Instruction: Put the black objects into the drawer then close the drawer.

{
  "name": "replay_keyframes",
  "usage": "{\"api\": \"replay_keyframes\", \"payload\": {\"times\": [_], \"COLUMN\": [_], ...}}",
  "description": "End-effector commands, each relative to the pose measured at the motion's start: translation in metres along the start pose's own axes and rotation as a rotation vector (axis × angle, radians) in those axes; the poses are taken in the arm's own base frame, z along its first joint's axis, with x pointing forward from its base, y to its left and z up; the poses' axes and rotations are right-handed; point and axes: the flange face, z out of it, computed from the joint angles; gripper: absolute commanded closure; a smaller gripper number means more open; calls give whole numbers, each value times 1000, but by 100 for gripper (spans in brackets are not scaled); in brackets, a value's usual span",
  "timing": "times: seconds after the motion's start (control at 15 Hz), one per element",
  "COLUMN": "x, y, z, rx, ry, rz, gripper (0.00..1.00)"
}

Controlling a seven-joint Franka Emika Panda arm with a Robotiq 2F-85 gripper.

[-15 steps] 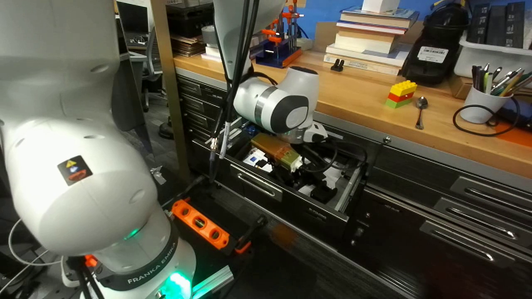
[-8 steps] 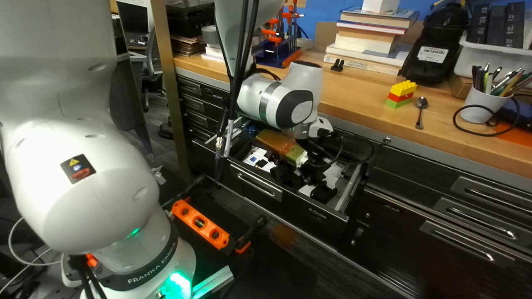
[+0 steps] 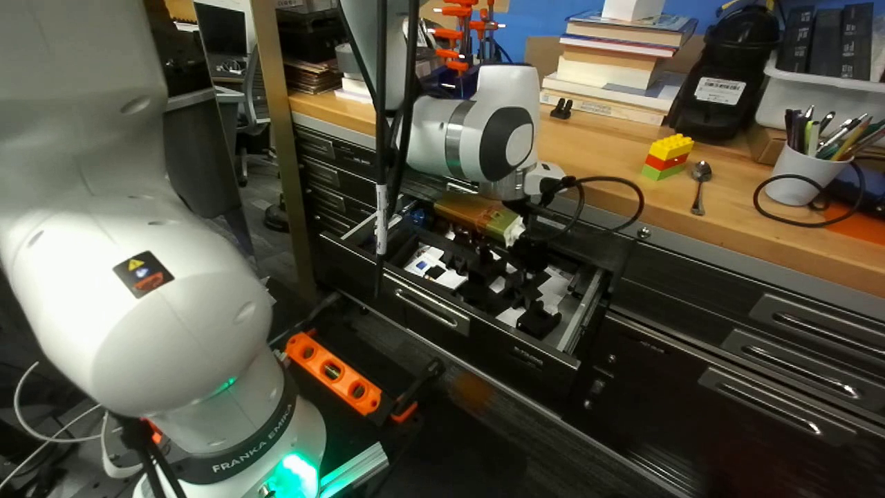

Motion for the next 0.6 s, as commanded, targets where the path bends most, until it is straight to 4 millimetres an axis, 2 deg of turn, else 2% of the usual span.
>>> {"api": "replay_keyframes", "payload": {"times": [0.0,0.27,0.53], "x": [11,39,67], "y": [5,12,13], "z": [-55,-123,-179], "rx": [-49,-54,-69], "ry": [16,26,72], "rz": [30,45,52], "gripper": [0,0,0]}}
